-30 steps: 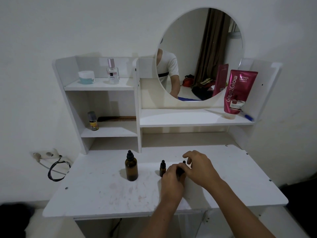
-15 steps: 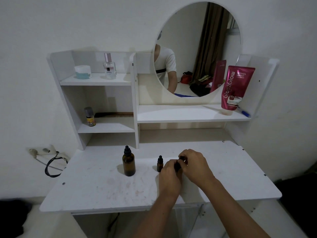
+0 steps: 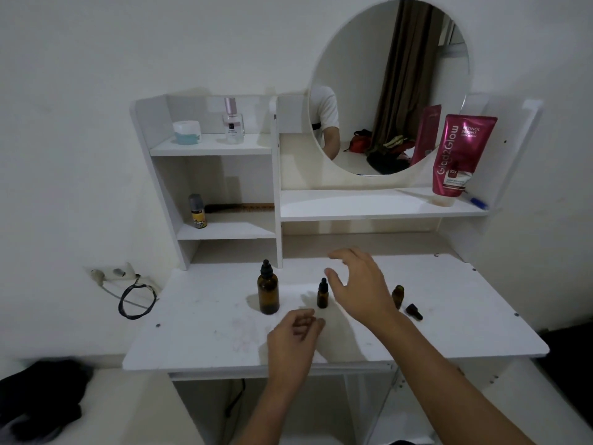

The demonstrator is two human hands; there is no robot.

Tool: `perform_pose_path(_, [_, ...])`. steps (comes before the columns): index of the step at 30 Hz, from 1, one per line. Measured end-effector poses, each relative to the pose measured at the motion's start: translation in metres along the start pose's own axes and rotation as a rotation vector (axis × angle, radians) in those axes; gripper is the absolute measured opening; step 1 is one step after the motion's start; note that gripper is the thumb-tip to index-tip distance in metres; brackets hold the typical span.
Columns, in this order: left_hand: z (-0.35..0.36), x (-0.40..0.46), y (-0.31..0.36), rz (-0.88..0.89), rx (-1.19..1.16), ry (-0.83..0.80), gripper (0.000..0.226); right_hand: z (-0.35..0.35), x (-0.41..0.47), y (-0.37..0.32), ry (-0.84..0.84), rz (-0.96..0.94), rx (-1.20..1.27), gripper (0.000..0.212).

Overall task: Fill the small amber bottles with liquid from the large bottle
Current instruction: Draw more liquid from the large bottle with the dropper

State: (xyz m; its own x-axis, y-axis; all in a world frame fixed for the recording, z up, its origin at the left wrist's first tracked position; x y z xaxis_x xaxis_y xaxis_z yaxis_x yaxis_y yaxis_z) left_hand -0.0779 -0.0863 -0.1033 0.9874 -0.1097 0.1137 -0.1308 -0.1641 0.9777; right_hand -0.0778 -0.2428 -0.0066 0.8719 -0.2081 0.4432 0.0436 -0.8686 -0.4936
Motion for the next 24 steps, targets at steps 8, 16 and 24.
perform_pose_path(8, [-0.070, 0.036, -0.015, -0.051, 0.072, 0.200, 0.068, 0.050, 0.016, -0.058, -0.198, 0.033, 0.290, 0.042])
perform_pose_path(16, [-0.064, 0.065, -0.028, 0.029, 0.146, 0.060, 0.045, 0.072, 0.032, -0.063, -0.230, 0.099, 0.406, 0.022])
perform_pose_path(24, [-0.063, 0.068, -0.036, 0.046, 0.127, 0.077, 0.038, 0.084, 0.045, -0.065, -0.196, 0.047, 0.405, 0.021])
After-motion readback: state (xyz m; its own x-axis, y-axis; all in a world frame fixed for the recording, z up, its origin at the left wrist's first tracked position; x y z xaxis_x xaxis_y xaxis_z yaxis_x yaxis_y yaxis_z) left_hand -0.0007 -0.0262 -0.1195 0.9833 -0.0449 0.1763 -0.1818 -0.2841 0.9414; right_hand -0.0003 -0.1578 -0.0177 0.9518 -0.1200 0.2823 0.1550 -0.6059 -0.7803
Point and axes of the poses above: each hand's wrist, its own x-axis towards the middle knuckle, its own z-axis out of the palm, y = z × x, the point moved 2 cm from there along x, towards the middle knuckle, and after that the axes turned 3 degrees about -x, right-handed, at the moved point
